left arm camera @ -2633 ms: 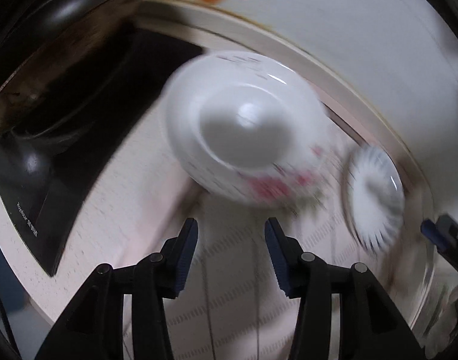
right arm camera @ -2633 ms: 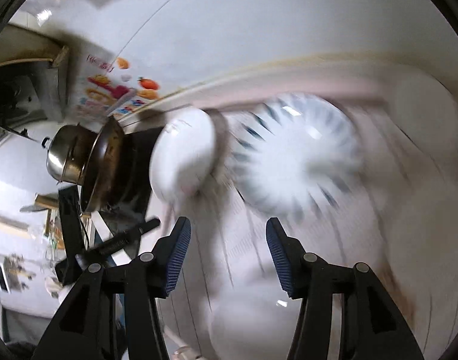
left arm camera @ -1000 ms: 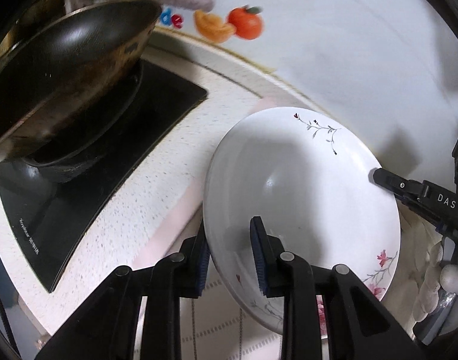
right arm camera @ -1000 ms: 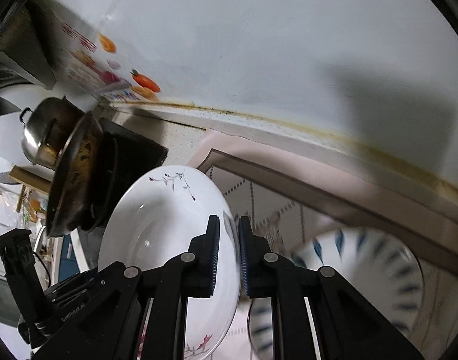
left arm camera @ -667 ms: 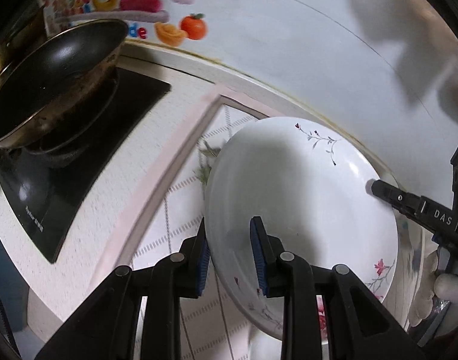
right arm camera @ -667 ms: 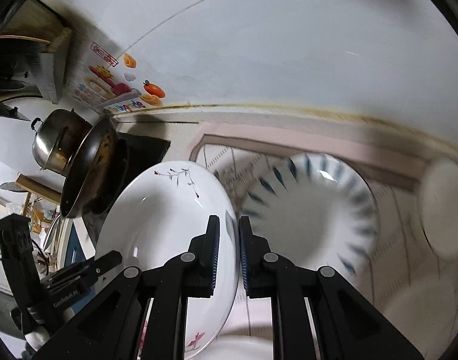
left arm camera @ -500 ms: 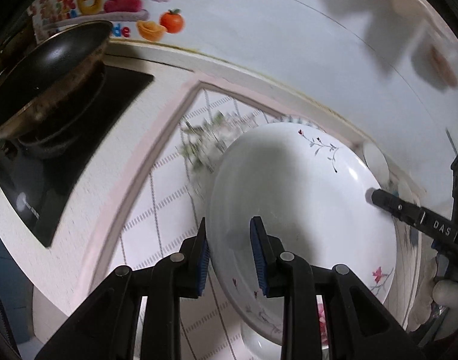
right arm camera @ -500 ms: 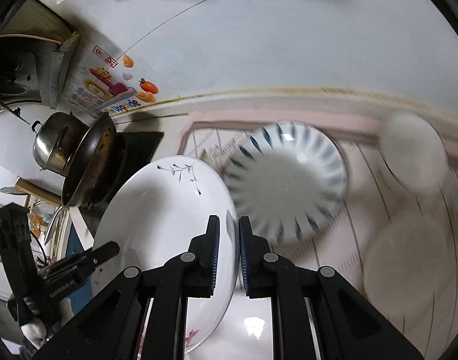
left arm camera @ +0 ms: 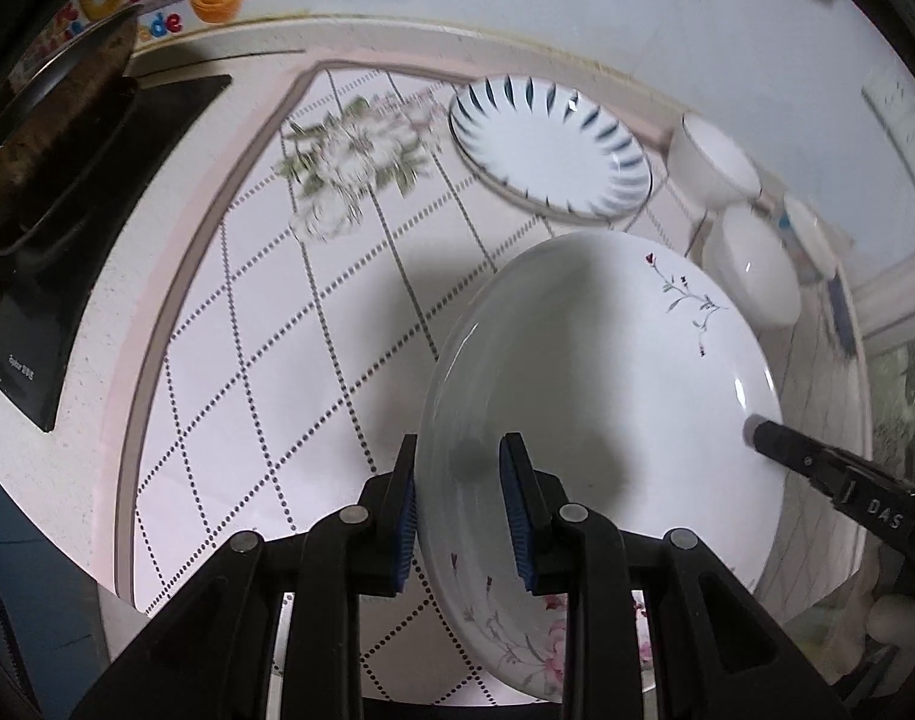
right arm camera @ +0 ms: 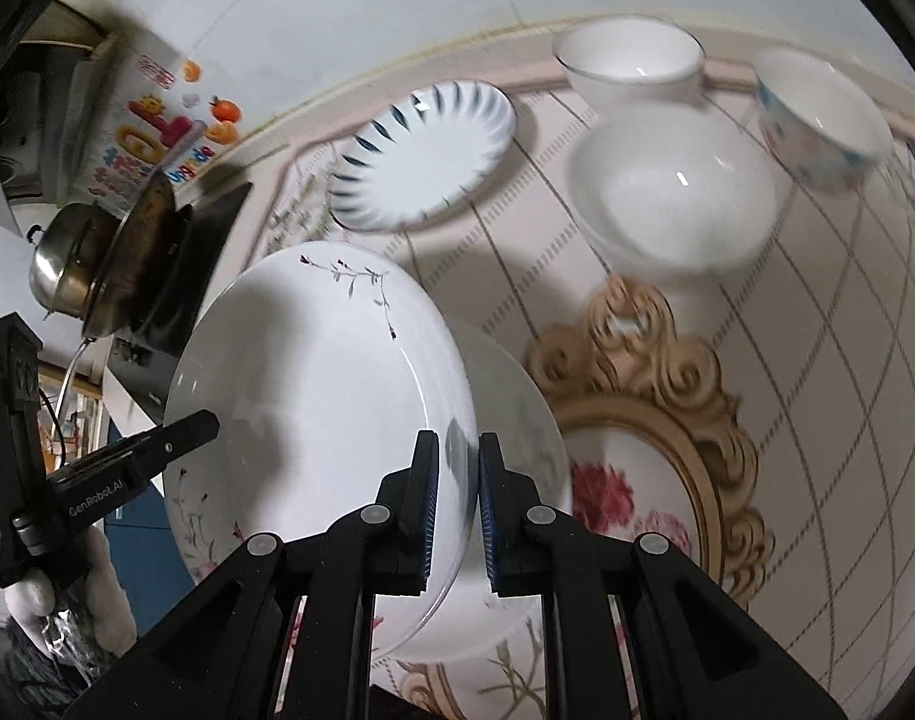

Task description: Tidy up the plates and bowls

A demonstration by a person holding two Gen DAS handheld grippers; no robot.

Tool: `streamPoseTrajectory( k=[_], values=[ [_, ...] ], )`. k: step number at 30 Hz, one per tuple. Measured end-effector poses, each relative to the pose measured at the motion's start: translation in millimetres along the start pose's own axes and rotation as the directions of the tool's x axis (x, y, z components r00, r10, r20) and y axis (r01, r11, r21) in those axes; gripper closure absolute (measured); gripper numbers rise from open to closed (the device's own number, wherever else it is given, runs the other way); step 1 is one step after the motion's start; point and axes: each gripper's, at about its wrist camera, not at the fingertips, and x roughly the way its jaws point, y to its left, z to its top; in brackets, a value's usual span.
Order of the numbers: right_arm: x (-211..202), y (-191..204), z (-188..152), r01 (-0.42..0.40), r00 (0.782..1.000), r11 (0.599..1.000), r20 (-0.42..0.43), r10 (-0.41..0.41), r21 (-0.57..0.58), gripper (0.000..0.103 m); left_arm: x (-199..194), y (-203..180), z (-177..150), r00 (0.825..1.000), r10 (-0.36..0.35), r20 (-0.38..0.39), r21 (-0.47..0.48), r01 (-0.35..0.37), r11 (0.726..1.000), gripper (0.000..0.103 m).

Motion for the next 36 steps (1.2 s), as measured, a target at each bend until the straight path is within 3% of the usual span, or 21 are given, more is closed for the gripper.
streamPoseTrajectory(
  k=[11, 36],
  values=[
    [19, -17, -21, 0.032, 0.999, 0.999, -0.04, -0.031, 0.024, 0.089, 27, -6, -9, 0.997, 0.045, -0.059, 0.041, -0.043, 0.998, 0.08],
    [36, -2, -11, 0.114, 0.988, 0.988, -0.094, -0.124, -0.101, 0.089, 44, -13, -15, 0.991, 0.101, -0.09, 0.075, -0.094, 0.993, 0.08]
  ],
)
